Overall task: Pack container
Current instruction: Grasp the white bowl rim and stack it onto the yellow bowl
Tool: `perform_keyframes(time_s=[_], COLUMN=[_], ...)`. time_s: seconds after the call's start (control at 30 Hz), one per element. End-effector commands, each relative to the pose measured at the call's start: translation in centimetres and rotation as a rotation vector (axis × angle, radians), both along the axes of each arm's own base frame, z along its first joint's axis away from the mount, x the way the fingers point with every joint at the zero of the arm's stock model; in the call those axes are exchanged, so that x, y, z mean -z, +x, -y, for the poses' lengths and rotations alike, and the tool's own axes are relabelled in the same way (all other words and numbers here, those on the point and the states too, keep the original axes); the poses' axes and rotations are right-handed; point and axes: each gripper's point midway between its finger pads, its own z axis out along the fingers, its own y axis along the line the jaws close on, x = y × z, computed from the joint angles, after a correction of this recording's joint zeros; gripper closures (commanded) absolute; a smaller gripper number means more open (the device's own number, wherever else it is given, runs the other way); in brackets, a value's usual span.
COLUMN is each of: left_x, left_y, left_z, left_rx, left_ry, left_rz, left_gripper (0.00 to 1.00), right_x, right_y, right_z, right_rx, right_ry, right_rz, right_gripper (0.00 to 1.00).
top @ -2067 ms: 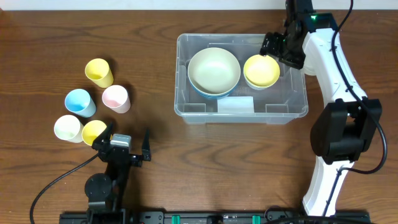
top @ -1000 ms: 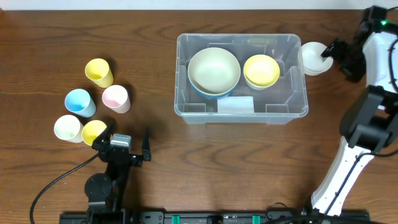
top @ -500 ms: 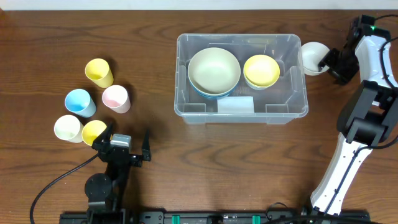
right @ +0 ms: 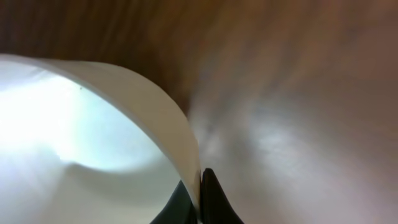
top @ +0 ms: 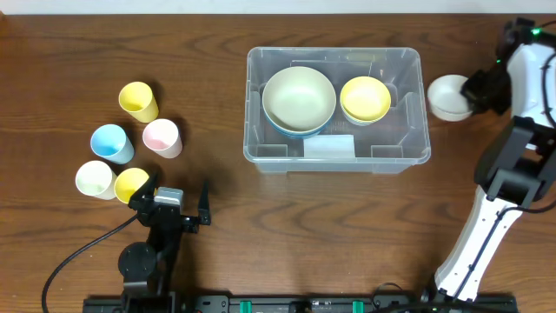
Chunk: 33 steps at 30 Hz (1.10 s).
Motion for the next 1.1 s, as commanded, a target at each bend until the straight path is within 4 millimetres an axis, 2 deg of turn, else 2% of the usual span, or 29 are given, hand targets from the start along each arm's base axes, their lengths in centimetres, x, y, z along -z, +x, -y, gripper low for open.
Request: perform_keyframes(time_s=[0.0,0.03,0.1,0.17,0.23,0.3,0.4,0.47,0.53,0.7,0.8,0.93,1.07], left_x=[1.5,1.5,1.5,1.5,1.5,1.5,1.5,1.5,1.5,1.5,1.5,1.5,1.5], left_y=[-0.1,-0.1,-0.1,-0.1,-0.1,-0.1,-0.1,-0.1,-0.1,-0.1,-0.1,-0.1,-0.1], left_z=[0.1,0.1,0.1,0.1,0.1,0.1,0.1,0.1,0.1,0.1,0.1,0.1,0.1], left_rx=[0.01,0.01,0.01,0.01,0.01,0.01,0.01,0.01,0.01,0.01,0.01,0.01,0.01], left_ry=[0.003,0.002,0.002,0.002,0.003,0.002,0.003,0.002,0.002,0.003,0.003,0.002,0.003], left_rz=[-0.044,-0.044,-0.044,-0.044,-0.044,-0.044,-0.044,-0.044,-0.044,-0.044,-0.044,-0.044,-0.044], left_gripper=[0.02,0.02,0.02,0.02,0.02,0.02,0.02,0.02,0.02,0.02,0.02,0.02,0.02], right_x=[-9.3,-11.2,-16.9,-22.1,-27.3,-31.3,-34.2,-33.5,-31.4,-23.1,-18.5,-13.6,-11.2], right_y=[1.0,1.0,1.3,1.5,1.4,1.0,0.0,-0.7,-1.1,-0.7,0.1,1.1,1.8], right_z=[3.1,3.1,2.3,0.2,-3.3,-7.3,-13.4,-17.3,-19.2,-22.8,-24.2,-24.9,-24.1], right_rx=[0.064,0.066,0.048,-0.016,-0.123,-0.27,-0.51,-0.662,-0.692,-0.706,-0.734,-0.742,-0.702], right_ry=[-0.1,-0.106,-0.108,-0.082,-0.04,-0.02,-0.044,-0.045,-0.055,-0.017,0.01,0.029,0.031], right_rz=[0.197,0.239,0.381,0.529,0.679,0.795,0.856,0.813,0.719,0.466,0.375,0.312,0.295], right_gripper=[0.99,0.99,0.99,0.99,0.99,0.99,0.99,0.99,0.99,0.99,0.99,0.99,0.99])
